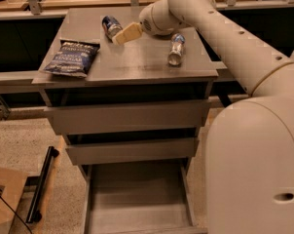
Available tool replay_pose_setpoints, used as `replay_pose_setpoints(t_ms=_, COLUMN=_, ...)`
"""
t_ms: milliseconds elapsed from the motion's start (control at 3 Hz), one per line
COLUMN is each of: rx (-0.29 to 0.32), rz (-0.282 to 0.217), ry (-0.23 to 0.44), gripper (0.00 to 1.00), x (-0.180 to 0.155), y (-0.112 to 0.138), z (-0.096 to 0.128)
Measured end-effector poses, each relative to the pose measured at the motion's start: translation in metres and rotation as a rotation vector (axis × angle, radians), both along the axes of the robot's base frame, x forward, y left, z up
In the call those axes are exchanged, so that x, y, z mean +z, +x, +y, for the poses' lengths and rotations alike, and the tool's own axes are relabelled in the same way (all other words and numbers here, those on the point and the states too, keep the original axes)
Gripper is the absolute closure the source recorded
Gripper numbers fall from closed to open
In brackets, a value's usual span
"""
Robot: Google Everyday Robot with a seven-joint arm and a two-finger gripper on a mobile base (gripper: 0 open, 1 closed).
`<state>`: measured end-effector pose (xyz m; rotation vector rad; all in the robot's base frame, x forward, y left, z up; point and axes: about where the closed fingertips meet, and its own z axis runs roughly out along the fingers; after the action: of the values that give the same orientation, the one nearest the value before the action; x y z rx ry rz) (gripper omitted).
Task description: Place pepsi can into bottom drawer
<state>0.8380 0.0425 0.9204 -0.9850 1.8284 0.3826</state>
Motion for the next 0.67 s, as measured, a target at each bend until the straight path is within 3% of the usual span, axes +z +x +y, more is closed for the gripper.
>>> replay_pose_setpoints(t_ms=667, rx=-0.019, rz=-0.036, ry=0.081, gripper=0.00, x=-0.028, y=0.054, z=0.036)
